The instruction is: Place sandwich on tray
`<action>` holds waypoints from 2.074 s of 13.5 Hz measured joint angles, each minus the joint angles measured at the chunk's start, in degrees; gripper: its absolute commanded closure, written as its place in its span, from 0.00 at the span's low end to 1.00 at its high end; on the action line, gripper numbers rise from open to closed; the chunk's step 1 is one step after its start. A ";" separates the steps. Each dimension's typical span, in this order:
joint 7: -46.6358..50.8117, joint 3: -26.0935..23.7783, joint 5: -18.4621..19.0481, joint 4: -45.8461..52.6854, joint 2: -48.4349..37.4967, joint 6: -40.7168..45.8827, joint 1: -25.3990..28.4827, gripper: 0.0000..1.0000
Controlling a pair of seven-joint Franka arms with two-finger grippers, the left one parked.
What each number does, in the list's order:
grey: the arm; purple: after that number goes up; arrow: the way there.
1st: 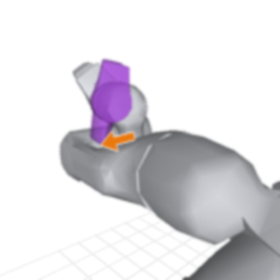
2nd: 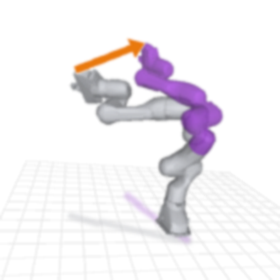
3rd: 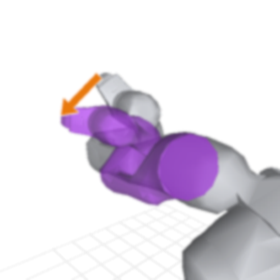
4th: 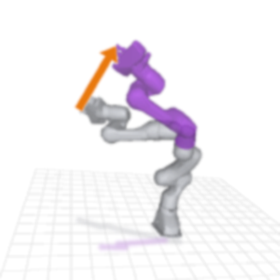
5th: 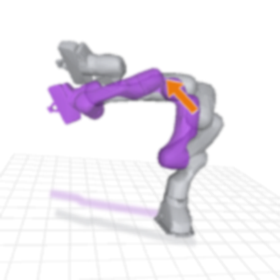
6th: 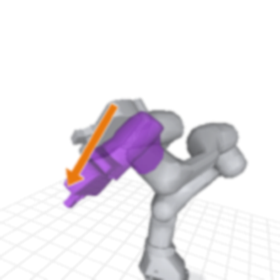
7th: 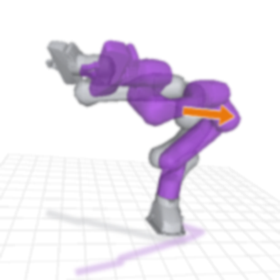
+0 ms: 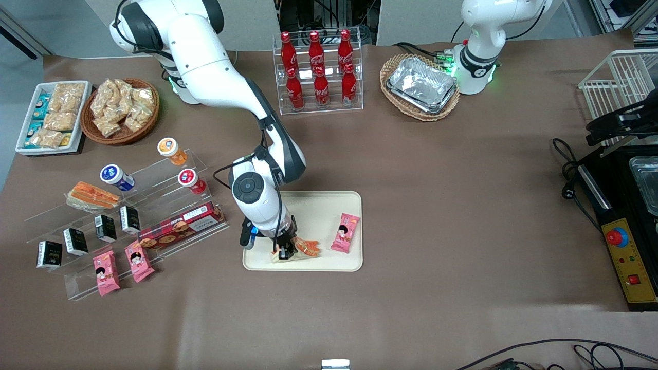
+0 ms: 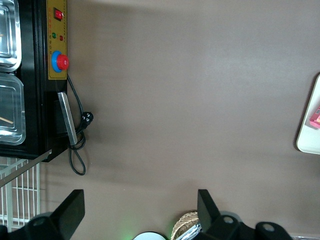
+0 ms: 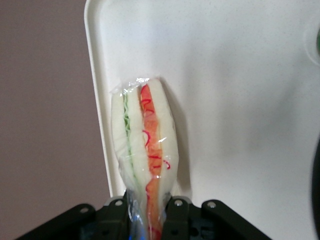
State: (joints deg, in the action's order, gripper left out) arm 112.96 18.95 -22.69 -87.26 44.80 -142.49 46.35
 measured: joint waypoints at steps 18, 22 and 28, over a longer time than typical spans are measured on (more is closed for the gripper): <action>2.87 1.41 -0.34 2.89 -5.12 7.25 -0.98 0.00; -12.53 1.76 -0.34 3.07 -13.87 20.54 -6.04 0.00; -34.42 1.92 1.03 3.02 -21.06 34.15 -15.12 0.00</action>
State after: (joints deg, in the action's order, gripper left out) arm 78.53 20.87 -21.66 -84.23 23.74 -108.34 31.23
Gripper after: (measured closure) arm 0.000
